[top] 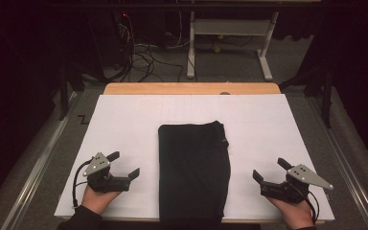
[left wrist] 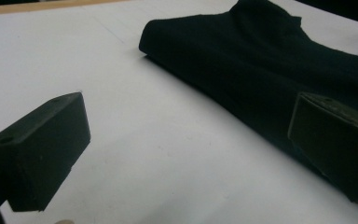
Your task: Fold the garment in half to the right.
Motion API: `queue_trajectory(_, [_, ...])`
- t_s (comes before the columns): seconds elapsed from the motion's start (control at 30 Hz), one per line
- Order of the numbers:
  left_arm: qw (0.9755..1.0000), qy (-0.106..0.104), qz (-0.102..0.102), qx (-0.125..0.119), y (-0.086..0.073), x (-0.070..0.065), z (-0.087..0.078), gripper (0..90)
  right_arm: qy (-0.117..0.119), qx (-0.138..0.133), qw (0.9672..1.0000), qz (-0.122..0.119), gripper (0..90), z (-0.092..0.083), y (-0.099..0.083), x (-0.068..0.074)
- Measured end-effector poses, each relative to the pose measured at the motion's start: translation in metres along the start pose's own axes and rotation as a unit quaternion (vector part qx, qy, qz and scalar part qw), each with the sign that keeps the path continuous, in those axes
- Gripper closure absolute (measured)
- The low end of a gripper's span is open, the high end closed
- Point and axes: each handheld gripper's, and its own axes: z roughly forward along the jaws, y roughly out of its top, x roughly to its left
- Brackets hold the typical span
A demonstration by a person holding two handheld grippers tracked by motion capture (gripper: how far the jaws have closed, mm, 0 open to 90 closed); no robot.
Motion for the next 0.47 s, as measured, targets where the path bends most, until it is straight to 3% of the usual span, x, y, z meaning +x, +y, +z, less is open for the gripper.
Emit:
queue_trajectory(0.23, [0.9999,0.008,0.001,-0.015,0.0021,0.0020,-0.0037,0.0,0.005,0.002,0.9997,-0.022,0.0,0.0021,-0.0037,0.0069])
queue_trajectory(0.47, [0.9998,0.008,0.006,-0.015,0.0028,0.0016,-0.0048,0.0,0.003,-0.010,0.9997,-0.021,0.0,-0.0011,-0.0042,0.0049])
